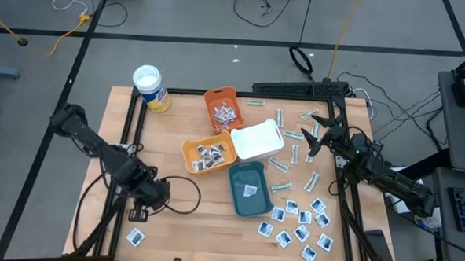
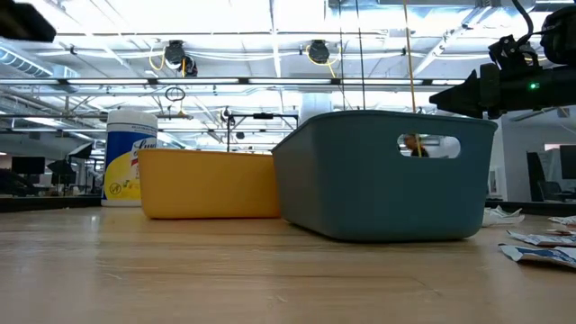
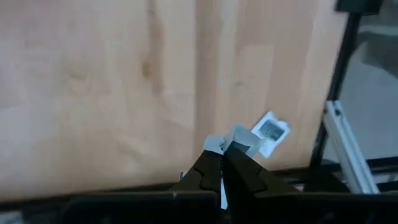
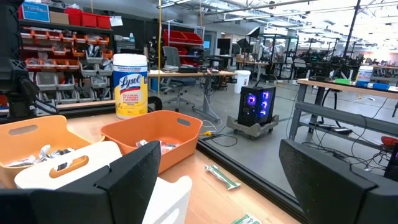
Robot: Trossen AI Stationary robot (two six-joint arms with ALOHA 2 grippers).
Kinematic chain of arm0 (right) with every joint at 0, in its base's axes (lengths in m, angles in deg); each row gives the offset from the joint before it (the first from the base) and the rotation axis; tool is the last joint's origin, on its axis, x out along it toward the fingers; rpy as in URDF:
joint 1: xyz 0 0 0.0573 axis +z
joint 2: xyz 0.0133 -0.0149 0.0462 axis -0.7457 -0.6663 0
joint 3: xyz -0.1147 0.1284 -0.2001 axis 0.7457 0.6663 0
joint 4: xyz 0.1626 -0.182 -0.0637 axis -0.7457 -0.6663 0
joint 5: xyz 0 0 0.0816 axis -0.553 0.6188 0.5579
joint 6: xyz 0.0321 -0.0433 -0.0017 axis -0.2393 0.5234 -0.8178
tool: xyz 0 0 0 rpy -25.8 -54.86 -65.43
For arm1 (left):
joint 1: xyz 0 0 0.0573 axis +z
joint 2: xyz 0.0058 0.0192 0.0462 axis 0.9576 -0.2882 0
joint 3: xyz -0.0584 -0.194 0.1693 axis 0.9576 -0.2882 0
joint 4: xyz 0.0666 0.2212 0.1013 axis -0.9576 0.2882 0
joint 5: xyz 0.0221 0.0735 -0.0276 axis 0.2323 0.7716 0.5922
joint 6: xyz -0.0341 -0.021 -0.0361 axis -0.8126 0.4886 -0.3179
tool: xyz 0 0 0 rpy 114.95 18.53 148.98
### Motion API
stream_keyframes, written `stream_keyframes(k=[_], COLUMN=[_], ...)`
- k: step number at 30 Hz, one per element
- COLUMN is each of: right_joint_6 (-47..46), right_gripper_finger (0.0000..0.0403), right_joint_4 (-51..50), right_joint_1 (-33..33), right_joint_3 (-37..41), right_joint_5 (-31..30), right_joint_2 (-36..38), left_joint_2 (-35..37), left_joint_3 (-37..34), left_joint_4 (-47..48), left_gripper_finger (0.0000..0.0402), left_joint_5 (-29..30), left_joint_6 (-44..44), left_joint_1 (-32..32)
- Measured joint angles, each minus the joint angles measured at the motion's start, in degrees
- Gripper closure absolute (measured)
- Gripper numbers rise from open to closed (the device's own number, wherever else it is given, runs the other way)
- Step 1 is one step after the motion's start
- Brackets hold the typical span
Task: Pick & Place First Aid Supplies
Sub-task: Put the black towelette pack into the yellow bin
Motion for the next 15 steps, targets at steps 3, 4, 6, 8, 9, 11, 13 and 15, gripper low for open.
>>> stream_keyframes(k=[3, 4, 6, 8, 9, 11, 13, 15], right_joint_6=[-0.01, 0.01, -0.01, -0.01, -0.01, -0.01, -0.01, -0.01], right_gripper_finger=[0.008, 0.008, 0.008, 0.008, 0.008, 0.008, 0.008, 0.008], right_joint_4=[-0.01, 0.0, 0.0, 0.0, 0.0, 0.0, 0.0, 0.0], right_joint_1=[0.0, 0.0, 0.01, 0.01, 0.0, 0.0, 0.01, 0.0], right_joint_3=[0.0, 0.0, 0.0, 0.0, 0.0, 0.0, 0.0, 0.0], right_joint_5=[0.01, 0.01, 0.01, 0.01, 0.01, 0.01, 0.01, 0.01], right_joint_2=[0.0, 0.0, 0.0, 0.0, 0.0, 0.0, 0.0, 0.0], left_joint_2=[0.04, 0.04, 0.01, 0.0, 0.03, 0.04, 0.0, 0.0], left_joint_3=[2.48, 2.84, 3.23, 3.54, 3.63, 3.63, 3.63, 3.63], left_joint_4=[2.48, 2.5, 2.48, 2.66, 2.57, 2.5, 2.5, 2.88], left_gripper_finger=[0.04, 0.04, 0.04, 0.0401, 0.0401, 0.0401, 0.0401, 0.0401], left_joint_5=[1.19, 1.52, 1.81, 1.84, 1.87, 2.16, 2.3, 2.26], left_joint_6=[1.26, 1.38, 1.63, 2.45, 2.89, 4.33, 6.3, 8.58], left_joint_1=[1.31, 1.74, 2.76, 4.93, 6.72, 11.28, 16.31, 21.05])
